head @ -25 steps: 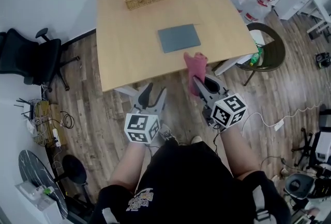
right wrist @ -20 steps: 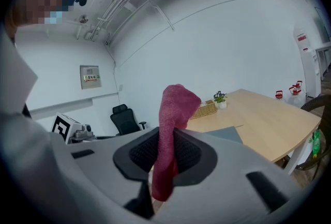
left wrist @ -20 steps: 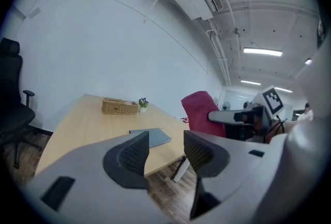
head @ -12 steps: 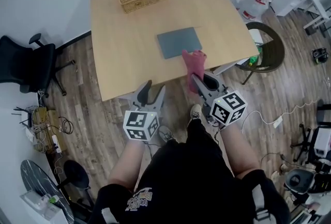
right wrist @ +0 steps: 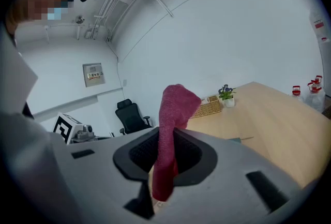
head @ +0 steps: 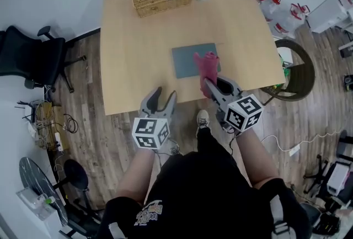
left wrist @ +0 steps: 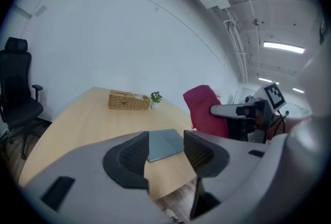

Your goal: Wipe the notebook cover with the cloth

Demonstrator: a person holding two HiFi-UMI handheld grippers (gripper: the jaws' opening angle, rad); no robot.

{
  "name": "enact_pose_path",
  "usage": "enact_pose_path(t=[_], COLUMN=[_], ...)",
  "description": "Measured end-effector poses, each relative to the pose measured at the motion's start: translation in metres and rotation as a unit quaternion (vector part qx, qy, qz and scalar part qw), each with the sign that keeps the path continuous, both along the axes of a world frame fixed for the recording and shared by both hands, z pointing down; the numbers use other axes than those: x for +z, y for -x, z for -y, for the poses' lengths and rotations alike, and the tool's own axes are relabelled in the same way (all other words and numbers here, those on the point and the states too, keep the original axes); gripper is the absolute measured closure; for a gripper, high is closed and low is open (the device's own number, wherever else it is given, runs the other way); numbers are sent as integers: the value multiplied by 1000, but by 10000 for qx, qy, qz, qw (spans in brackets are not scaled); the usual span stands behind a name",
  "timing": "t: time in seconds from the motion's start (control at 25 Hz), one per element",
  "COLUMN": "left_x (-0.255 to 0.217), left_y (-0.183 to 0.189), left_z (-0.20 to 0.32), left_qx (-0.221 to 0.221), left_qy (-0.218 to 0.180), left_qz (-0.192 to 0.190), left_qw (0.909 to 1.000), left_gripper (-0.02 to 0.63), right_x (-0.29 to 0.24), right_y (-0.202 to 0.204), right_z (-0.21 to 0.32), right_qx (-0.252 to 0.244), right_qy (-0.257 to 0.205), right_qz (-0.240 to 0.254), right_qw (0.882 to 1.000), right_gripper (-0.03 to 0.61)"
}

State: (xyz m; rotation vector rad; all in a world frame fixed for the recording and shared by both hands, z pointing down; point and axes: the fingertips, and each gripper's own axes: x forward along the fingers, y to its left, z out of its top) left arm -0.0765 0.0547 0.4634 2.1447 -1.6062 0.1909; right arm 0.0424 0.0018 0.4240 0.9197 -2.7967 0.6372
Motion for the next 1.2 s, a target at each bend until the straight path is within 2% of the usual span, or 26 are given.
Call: enact_pose_path(t=[0.32,0.72,1.2], left_x=[13,25,67], left_y=[-12,-13,-8], left_z=[63,94,109], left_qx=[-481,-1057,-1168], left_qy=[178,474,1028], left_qz=[122,311,430], left_qw=[9986,9928,9869], left_gripper=[423,423,423], right_x=[14,16,30], right_y=[-6,3,-5], right_z=[79,121,138], right_qx=[-549,-1268,-1334], right_qy=[160,209,362], right_qz=[72,161,207], right_qw=[9983,9916,9902], right_gripper=[509,509,509])
